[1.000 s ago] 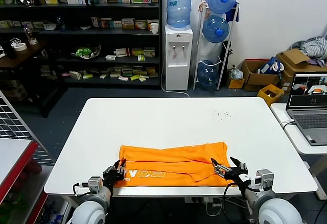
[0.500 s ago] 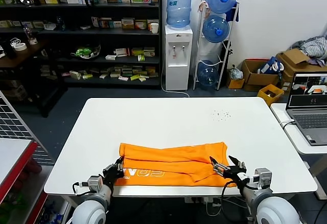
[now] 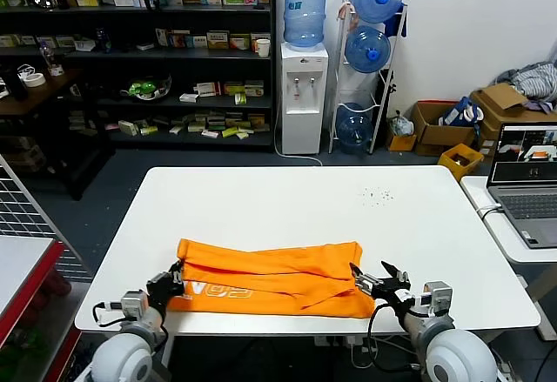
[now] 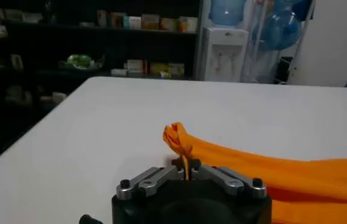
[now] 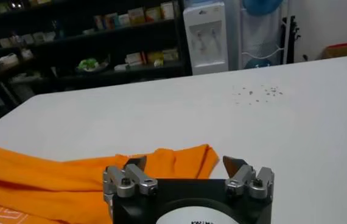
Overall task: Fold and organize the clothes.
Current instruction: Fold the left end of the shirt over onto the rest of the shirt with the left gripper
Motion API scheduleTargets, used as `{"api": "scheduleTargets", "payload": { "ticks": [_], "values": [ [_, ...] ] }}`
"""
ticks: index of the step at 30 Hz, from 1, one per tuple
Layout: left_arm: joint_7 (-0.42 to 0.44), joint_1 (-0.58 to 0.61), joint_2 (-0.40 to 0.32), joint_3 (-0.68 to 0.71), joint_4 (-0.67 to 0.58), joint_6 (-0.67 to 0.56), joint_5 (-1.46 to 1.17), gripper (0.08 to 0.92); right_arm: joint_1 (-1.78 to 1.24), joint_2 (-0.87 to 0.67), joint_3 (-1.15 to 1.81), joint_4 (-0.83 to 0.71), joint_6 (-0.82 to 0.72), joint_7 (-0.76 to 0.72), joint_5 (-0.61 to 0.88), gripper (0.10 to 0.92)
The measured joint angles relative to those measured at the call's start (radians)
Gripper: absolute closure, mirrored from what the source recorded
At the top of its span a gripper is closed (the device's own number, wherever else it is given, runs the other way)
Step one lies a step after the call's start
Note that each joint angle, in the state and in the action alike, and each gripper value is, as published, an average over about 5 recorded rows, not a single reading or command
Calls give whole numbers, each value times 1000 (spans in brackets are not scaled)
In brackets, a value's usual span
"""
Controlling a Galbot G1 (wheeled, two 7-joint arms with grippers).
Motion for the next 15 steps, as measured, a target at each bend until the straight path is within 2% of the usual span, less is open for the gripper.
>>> {"api": "scheduleTargets", "payload": {
  "ticks": [15],
  "values": [
    [34,6,280,-121,147,-16,-64,886,16,28,-24,-11,14,-6,-27,203]
  ]
}}
